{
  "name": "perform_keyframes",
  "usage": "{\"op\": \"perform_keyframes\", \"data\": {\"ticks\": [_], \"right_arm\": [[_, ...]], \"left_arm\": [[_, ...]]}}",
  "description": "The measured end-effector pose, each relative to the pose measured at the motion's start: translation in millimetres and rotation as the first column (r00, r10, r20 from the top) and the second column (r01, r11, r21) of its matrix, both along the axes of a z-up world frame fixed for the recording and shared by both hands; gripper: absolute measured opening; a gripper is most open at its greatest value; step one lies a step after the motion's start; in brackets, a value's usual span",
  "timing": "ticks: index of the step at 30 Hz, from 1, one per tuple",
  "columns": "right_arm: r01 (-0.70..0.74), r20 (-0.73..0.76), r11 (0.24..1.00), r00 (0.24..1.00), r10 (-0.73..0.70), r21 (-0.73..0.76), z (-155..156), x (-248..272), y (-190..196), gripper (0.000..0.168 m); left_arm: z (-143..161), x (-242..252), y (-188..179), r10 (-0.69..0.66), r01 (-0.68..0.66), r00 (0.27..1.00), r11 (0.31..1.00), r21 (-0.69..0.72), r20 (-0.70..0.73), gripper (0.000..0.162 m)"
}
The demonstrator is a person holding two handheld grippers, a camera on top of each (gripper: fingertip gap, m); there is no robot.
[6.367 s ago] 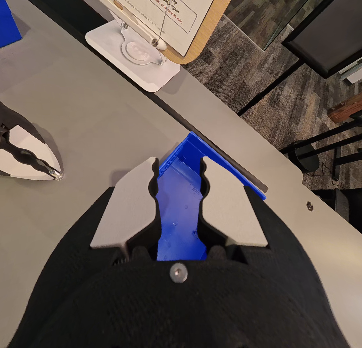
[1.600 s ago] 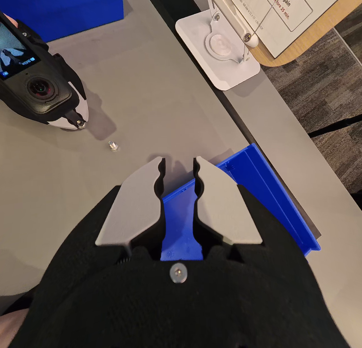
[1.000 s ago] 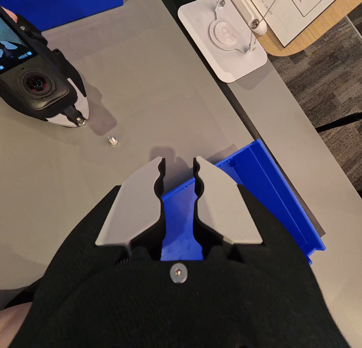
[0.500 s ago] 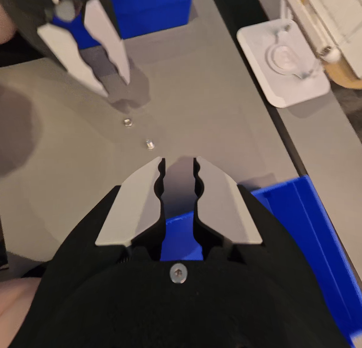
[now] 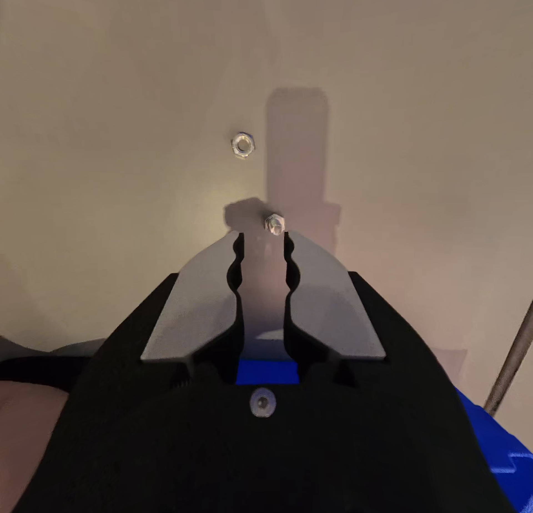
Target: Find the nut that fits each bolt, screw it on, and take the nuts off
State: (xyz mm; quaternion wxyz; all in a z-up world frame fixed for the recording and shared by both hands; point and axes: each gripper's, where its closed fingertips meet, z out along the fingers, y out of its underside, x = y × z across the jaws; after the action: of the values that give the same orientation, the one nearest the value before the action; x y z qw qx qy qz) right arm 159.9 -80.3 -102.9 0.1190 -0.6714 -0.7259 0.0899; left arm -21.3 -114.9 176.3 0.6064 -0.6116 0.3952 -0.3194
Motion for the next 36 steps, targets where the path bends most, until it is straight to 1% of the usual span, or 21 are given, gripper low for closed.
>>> {"op": "perform_keyframes", "data": {"ticks": [1,2,5,10,15,18,20,24,27,30,34,36], "right_arm": [[0.001,0.032,1.0,0.999,-0.002,0.019,-6.7,-1.5,2.4,0.027],[0.002,0.061,0.999,0.998,-0.004,0.037,-12.3,-2.3,5.0,0.026],[-0.003,0.118,0.997,0.993,-0.006,0.071,-23.9,-2.7,10.2,0.021],[0.013,0.166,0.997,0.986,-0.024,0.072,-36.3,0.3,14.5,0.022],[0.018,0.167,0.998,0.986,-0.027,0.056,-41.0,-0.4,15.2,0.021],[0.023,0.177,0.998,0.984,-0.031,0.051,-43.5,1.0,15.9,0.017],[0.025,0.181,0.999,0.983,-0.033,0.043,-44.8,1.2,15.6,0.012],[0.028,0.171,0.999,0.985,-0.035,0.046,-44.1,0.2,16.8,0.011],[0.038,0.123,0.999,0.992,-0.041,0.028,-36.3,-2.2,15.8,0.011],[0.049,0.05,0.999,0.998,-0.049,0.003,-19.5,-1.9,12.1,0.011],[0.071,-0.021,0.997,0.997,-0.072,-0.025,12.1,6.9,6.7,0.011],[0.072,-0.056,0.997,0.996,-0.074,-0.041,35.4,10.6,3.7,0.011]], "left_arm": [[9.3,-4.2,-5.9,-0.023,0.021,0.998,0.999,0.041,0.062,0.031],[13.3,-7.0,-8.7,-0.035,0.029,0.996,0.998,0.064,0.084,0.029],[3.7,-10.1,-1.6,0.014,-0.015,1.0,0.999,0.046,0.017,0.033],[1.7,2.0,-9.3,-0.049,0.049,0.999,0.998,0.048,0.006,0.034],[-8.9,7.4,-2.0,-0.034,0.036,0.999,0.999,0.029,-0.041,0.034],[-13.6,13.1,-0.8,-0.049,0.05,0.997,0.999,0.016,-0.058,0.034],[-15.5,15.8,0.0,-0.051,0.052,0.997,0.999,0.016,-0.066,0.034],[-21.5,18.4,4.6,-0.035,0.037,0.995,0.999,0.016,-0.096,0.034],[-25.8,20.8,9.2,-0.037,0.038,0.994,0.999,0.008,-0.104,0.034],[-34.9,21.6,18.5,-0.023,0.023,0.99,1.0,0.0,-0.137,0.035],[-46.4,19.2,33.3,0.016,-0.016,0.983,1.0,-0.001,-0.182,0.036],[-48.8,20.9,35.8,0.001,-0.001,0.984,1.0,-0.003,-0.179,0.036]]}}
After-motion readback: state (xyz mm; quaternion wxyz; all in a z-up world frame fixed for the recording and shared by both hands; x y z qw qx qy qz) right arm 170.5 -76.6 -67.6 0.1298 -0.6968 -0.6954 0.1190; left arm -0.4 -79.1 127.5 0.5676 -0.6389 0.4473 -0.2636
